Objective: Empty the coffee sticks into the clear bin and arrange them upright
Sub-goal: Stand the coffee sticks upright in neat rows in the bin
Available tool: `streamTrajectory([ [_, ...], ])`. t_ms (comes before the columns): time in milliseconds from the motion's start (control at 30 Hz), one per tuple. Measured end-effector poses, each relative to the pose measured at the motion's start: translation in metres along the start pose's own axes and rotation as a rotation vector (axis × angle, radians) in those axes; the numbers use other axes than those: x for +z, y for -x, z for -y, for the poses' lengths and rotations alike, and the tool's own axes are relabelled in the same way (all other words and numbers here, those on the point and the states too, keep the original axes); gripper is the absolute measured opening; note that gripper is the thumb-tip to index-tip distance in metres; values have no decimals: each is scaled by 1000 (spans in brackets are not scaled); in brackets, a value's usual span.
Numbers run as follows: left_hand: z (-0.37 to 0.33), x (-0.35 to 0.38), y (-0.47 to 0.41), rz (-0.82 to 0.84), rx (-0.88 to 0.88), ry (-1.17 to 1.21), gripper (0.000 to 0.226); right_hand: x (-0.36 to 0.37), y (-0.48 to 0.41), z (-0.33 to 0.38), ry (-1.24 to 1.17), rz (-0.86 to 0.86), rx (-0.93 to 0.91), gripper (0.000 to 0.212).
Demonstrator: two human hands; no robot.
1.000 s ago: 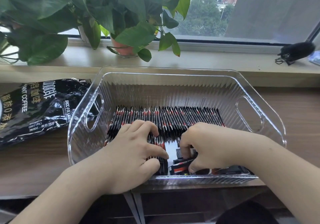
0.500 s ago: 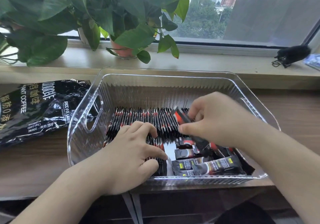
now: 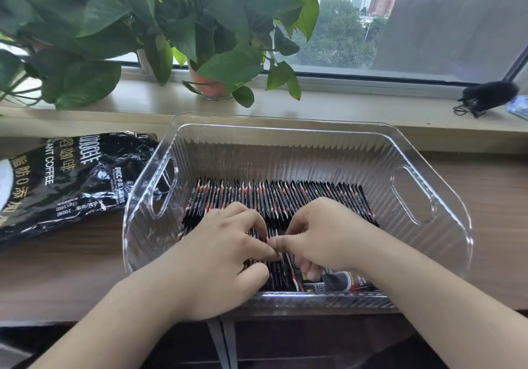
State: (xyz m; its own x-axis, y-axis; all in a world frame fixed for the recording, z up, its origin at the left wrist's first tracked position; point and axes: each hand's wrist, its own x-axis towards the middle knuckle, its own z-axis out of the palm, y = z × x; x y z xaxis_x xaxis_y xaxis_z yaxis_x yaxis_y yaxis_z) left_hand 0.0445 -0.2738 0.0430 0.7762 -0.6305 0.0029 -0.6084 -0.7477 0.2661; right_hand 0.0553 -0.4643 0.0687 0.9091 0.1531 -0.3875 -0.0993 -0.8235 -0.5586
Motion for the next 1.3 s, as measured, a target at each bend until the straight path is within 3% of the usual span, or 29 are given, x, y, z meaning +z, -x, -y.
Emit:
streamTrajectory([
  [100, 0, 0, 1, -31, 6, 3, 57, -2, 4, -4, -123, 53, 10, 22],
  [200, 0, 0, 1, -44, 3, -1, 61, 2, 5, -9, -64, 77, 37, 16],
  [467, 0, -2, -1, 85, -15, -9, 67, 11, 5, -13, -268, -33, -4, 11],
  [633, 0, -3, -2, 147, -23, 5, 63, 4, 8, -18, -195, 23, -11, 8],
  [800, 0, -3, -3, 146, -18, -5, 64, 6, 9, -14, -120, -19, 39, 18],
  [1133, 3, -1, -2, 154, -28, 8, 62, -53, 33, -20, -7, -146, -20, 9],
  [1300, 3, 0, -2, 139, -25, -5, 63, -26, 25, -20, 110, -25, -49, 6],
])
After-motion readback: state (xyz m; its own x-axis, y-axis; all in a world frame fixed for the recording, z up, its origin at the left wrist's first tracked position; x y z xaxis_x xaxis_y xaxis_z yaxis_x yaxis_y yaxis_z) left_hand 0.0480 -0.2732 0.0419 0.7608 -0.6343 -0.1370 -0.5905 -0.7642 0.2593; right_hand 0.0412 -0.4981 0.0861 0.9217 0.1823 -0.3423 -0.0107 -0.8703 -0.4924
